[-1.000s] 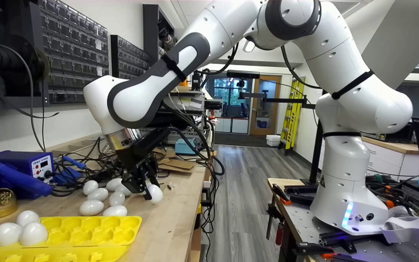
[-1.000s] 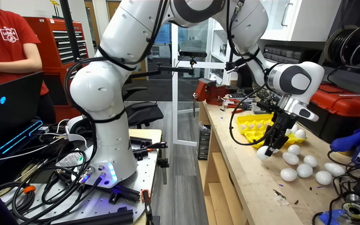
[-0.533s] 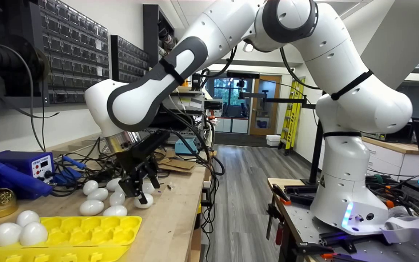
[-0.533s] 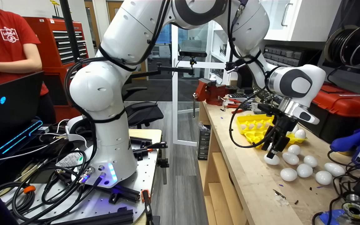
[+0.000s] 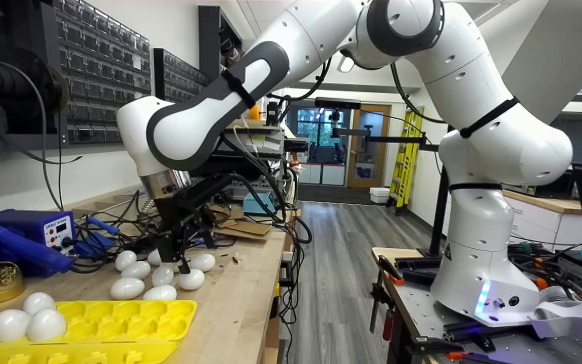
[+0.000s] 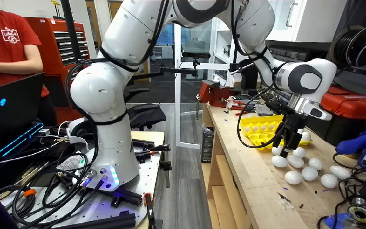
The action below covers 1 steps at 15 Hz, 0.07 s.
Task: Remove the egg from the egg holder and put it on the counter
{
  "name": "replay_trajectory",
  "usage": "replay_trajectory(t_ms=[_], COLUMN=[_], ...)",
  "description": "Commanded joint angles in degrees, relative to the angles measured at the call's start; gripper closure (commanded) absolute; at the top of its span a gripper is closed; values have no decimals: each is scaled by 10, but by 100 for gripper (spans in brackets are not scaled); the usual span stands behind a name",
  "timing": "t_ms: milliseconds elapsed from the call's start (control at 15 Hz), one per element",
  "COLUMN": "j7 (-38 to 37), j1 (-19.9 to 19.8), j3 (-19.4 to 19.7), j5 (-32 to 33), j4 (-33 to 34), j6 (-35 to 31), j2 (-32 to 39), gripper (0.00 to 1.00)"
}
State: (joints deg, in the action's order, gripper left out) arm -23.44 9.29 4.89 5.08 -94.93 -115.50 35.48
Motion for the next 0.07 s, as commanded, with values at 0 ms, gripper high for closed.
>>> replay_trajectory(t_ms=[0], j7=[-2], j1=[-5], j3=[-6], j5=[3], j4=[2], j6=[2], j2=[-3], gripper=[0])
